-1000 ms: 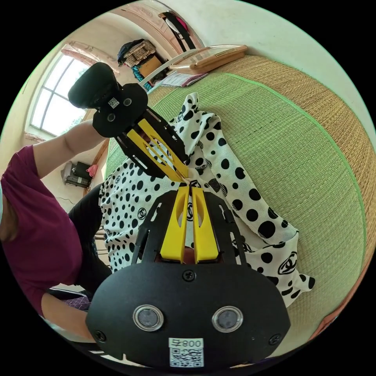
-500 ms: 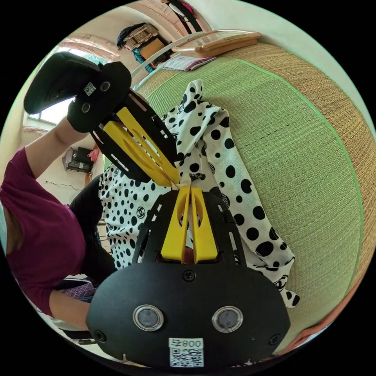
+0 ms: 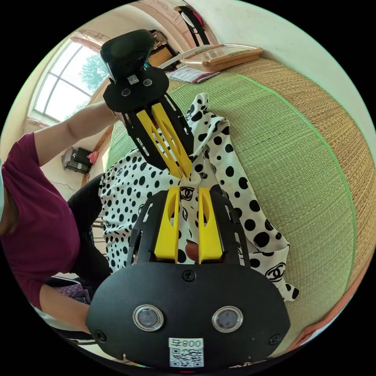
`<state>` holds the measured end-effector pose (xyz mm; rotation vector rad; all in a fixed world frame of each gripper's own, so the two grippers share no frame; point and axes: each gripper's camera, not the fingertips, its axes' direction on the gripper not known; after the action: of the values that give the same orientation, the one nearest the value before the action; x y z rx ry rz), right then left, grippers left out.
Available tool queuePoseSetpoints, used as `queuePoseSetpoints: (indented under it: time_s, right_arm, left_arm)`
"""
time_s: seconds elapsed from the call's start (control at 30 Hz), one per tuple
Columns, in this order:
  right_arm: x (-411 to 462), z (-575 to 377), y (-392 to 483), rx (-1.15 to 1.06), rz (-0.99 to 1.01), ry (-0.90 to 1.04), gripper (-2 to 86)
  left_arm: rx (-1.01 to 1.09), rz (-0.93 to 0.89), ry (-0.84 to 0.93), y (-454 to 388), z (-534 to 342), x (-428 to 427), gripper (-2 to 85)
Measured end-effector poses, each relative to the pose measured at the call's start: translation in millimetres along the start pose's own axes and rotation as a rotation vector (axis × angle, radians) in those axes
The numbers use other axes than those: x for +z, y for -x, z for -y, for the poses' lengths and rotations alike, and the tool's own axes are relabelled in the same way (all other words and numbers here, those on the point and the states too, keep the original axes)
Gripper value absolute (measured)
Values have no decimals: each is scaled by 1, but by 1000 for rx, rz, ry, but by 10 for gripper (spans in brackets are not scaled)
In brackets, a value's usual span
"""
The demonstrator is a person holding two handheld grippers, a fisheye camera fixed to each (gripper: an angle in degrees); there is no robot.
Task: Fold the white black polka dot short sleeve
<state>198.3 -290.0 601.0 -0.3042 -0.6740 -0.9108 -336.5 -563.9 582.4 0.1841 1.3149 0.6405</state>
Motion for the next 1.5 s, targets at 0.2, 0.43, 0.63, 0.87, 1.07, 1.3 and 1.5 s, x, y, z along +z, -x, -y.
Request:
queuePoseSetpoints:
  time_s: [0.2,0.43,0.63,0.87,1.07,1.3,1.5]
  right_arm:
    - [-1,-4,-1,12,-11,-23,77]
    - [-1,-5,-17,17,105,-2,18]
    - [-3,-11,-34,45,191,-3,10]
    - [-21,-20,-52,111,159,-61,11]
    - [-34,-16,-58,126,122,-92,9]
    - [-50,-24,-66,141,153,-164,11]
    - [-40,0,-62,67,177,-71,4]
  left_arm:
    - [-1,5,-10,5,5,2,18]
    - [39,60,8,8,7,1,60]
    - [119,106,187,8,20,23,50]
    - [162,123,208,1,22,13,14]
    - [186,136,227,-5,24,12,10]
    - [186,115,228,-5,23,10,9]
    - [181,92,207,-1,20,1,10]
